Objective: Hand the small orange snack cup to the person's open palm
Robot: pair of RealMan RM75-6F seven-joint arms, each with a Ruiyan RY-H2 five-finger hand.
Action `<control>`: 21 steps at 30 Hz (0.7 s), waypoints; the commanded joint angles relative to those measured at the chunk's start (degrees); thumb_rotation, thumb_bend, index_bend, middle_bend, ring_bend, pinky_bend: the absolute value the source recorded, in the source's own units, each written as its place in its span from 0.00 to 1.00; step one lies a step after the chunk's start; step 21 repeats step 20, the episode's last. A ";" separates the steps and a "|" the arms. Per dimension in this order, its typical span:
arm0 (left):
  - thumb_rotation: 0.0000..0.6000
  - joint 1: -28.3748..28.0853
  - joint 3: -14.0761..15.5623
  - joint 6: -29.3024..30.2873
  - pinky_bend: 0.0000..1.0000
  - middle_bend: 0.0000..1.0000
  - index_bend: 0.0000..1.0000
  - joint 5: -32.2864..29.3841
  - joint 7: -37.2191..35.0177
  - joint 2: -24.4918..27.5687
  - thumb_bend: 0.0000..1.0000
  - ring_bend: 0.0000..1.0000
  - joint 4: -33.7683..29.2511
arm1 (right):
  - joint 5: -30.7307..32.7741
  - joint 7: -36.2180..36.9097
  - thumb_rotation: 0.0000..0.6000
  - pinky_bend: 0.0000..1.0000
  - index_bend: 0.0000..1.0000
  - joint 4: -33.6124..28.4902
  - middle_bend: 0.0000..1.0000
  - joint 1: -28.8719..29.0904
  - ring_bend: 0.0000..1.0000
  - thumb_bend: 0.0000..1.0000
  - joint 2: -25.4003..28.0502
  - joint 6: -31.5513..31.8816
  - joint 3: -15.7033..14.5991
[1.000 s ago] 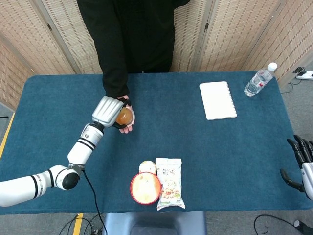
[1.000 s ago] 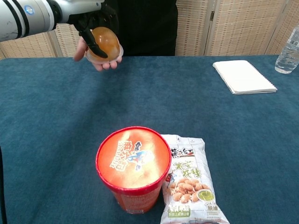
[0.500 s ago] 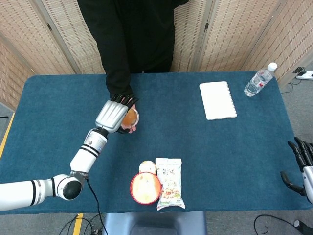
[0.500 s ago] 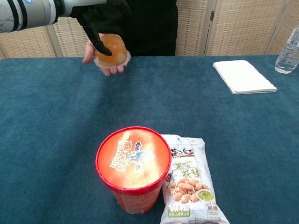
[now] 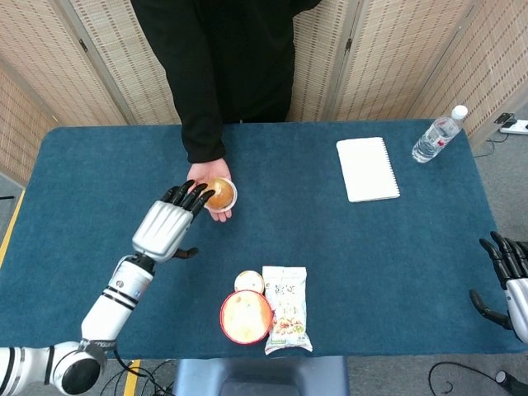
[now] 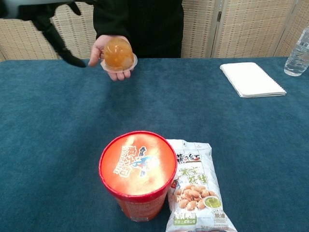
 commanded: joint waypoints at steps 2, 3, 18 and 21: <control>1.00 22.03 18.07 20.41 0.18 0.09 0.09 30.75 -10.93 3.28 0.08 0.03 5.93 | 0.79 -2.03 1.00 0.00 0.00 -0.45 0.00 0.76 0.00 0.28 -0.53 -1.68 0.04; 1.00 25.29 19.38 23.87 0.18 0.09 0.09 33.69 -14.78 2.45 0.08 0.03 10.12 | 1.30 -3.15 1.00 0.00 0.00 -0.65 0.00 1.06 0.00 0.28 -0.81 -2.33 0.18; 1.00 39.15 15.66 30.19 0.18 0.08 0.05 32.94 -39.21 -3.54 0.08 0.03 34.66 | 10.33 -14.98 1.00 0.00 0.00 -3.26 0.00 4.52 0.00 0.28 -4.82 -9.36 2.51; 1.00 39.66 14.87 29.74 0.18 0.08 0.05 32.67 -39.30 -3.26 0.08 0.03 34.51 | 11.32 -15.60 1.00 0.00 0.00 -3.01 0.00 5.01 0.00 0.28 -5.11 -10.03 2.90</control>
